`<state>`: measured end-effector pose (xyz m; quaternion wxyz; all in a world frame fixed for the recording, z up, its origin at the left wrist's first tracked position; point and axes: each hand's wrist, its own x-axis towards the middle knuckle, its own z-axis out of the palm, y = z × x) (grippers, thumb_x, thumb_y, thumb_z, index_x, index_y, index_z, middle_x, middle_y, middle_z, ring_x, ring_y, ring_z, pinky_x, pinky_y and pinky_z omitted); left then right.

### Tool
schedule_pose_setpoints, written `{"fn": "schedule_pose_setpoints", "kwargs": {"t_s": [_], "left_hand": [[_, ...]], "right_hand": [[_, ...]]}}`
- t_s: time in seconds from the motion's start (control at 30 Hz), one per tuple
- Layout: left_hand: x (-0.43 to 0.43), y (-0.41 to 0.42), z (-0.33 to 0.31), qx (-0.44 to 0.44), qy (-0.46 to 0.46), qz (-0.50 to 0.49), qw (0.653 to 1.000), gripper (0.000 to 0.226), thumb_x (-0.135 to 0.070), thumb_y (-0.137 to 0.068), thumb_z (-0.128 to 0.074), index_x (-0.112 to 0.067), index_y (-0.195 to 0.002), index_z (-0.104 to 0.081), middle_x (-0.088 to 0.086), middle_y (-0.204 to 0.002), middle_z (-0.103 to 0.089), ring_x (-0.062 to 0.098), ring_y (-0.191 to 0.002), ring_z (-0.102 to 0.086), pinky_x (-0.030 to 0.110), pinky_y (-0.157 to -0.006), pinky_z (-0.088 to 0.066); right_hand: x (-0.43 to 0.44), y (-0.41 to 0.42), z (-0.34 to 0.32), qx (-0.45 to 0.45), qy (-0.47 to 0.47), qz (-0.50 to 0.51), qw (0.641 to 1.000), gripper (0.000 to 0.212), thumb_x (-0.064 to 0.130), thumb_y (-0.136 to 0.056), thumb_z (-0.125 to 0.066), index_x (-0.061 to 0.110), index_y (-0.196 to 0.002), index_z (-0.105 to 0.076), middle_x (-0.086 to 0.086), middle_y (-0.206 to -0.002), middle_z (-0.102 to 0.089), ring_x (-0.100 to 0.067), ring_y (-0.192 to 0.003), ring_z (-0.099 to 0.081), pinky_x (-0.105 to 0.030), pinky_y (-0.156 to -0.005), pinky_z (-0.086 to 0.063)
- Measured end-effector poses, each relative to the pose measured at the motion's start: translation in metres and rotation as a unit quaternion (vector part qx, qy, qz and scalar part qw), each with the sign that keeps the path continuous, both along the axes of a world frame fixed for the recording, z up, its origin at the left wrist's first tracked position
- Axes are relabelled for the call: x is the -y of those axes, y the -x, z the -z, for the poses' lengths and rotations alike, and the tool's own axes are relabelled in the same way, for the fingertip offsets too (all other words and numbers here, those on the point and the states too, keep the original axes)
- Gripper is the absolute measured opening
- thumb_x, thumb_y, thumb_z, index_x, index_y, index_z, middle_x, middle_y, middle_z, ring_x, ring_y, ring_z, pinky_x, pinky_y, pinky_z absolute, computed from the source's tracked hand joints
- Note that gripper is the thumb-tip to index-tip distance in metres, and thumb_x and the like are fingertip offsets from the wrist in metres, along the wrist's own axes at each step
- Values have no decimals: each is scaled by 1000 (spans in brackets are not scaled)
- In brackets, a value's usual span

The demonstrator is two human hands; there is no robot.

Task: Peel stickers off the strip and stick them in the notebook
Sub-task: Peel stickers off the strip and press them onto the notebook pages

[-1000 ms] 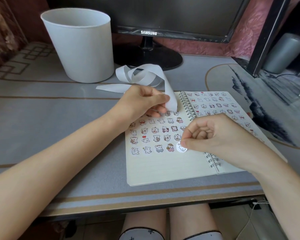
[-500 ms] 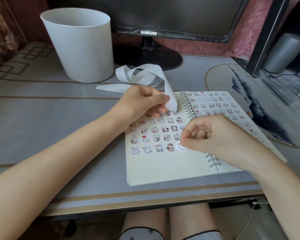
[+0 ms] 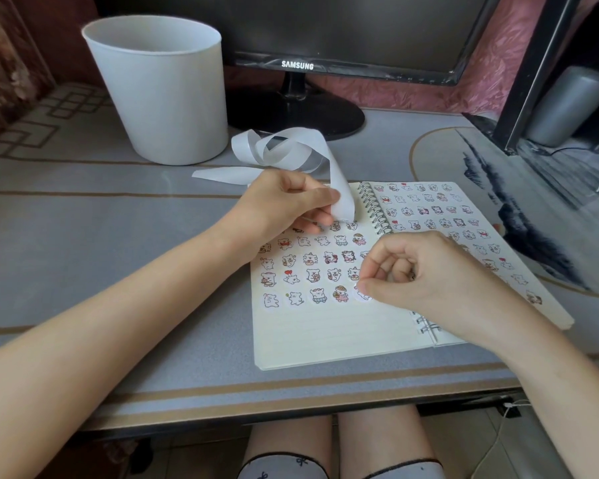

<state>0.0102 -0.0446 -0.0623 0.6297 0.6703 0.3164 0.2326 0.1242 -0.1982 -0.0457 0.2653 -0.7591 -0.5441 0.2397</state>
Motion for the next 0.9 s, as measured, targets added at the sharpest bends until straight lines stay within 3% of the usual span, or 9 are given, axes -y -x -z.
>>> {"fn": "schedule_pose_setpoints", "kwargs": {"t_s": [0.1, 0.33, 0.47, 0.6, 0.7, 0.9], "left_hand": [[0, 0, 0, 0, 0, -1, 1000, 11, -13, -88, -65, -4, -84, -67, 12, -74, -69, 7, -54, -63, 14, -54, -52], [0, 0, 0, 2, 4, -5, 1000, 10, -14, -87, -65, -5, -81, -67, 9, -68, -68, 7, -51, -62, 14, -53, -51], [1, 0, -1, -2, 3, -5, 1000, 10, -13, -88, -65, -4, -83, -67, 10, -69, -68, 6, -50, -62, 14, -53, -51], [1, 0, -1, -3, 3, -5, 1000, 10, -13, -88, -65, -5, -82, -67, 9, -68, -68, 6, -49, -62, 14, -53, -51], [1, 0, -1, -2, 3, -5, 1000, 11, -13, -88, -65, -4, -83, -67, 8, -67, -68, 6, -49, -61, 13, -53, -50], [1, 0, -1, -3, -3, -4, 1000, 13, -13, -88, -64, -1, -88, -67, 8, -68, -68, 6, -49, -61, 13, -52, -50]], "right_hand": [[2, 3, -2, 21, -1, 7, 1000, 9, 23, -75, -73, 23, -71, -65, 24, -46, -52, 2, -49, -47, -25, -60, -41], [3, 1, 0, 27, 7, 18, 999, 12, 29, -76, -74, 27, -76, -62, 28, -51, -52, 2, -56, -51, -22, -60, -39], [1, -2, 3, 30, 7, 11, 999, 24, 30, -75, -75, 31, -84, -53, 37, -56, -49, -4, -71, -54, -28, -73, -44], [0, -7, 4, -11, -5, 1, 1000, 16, 18, -83, -69, 29, -82, -57, 26, -55, -54, 1, -50, -45, -14, -54, -34], [-1, -8, 4, -58, -29, 18, 998, 11, 18, -83, -70, 24, -83, -61, 13, -62, -54, 1, -49, -43, -9, -51, -34], [-5, -3, 11, 36, -22, 30, 999, 16, 27, -77, -75, 28, -78, -59, 33, -58, -52, 6, -52, -49, -23, -56, -31]]}}
